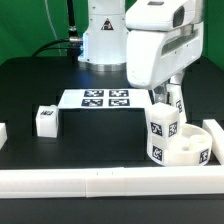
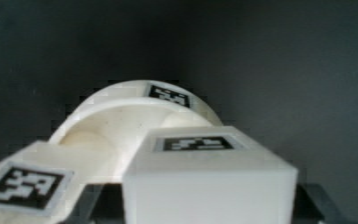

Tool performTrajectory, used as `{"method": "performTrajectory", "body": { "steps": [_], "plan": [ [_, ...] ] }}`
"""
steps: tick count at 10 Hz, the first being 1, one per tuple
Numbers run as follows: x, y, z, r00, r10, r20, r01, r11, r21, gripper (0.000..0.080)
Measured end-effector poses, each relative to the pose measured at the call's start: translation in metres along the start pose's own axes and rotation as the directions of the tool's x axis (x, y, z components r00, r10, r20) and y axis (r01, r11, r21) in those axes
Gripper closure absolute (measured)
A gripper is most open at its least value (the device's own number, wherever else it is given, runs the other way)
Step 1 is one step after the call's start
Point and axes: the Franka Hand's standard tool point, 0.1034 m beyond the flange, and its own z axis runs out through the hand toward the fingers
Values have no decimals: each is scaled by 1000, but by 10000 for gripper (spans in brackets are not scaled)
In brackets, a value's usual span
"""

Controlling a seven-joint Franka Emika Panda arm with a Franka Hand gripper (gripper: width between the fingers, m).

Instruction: Assemble stool

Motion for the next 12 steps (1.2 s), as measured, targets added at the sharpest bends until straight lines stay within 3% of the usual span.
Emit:
{"method": "performTrajectory", "body": {
  "steps": [3, 5, 12],
  "plan": [
    [3, -8, 1, 941, 337, -3, -337, 941, -1, 462],
    [8, -14, 1, 849, 528, -11, -528, 849, -2, 462],
    [11, -17, 1, 538, 843, -6, -843, 538, 20, 462]
  ]
}}
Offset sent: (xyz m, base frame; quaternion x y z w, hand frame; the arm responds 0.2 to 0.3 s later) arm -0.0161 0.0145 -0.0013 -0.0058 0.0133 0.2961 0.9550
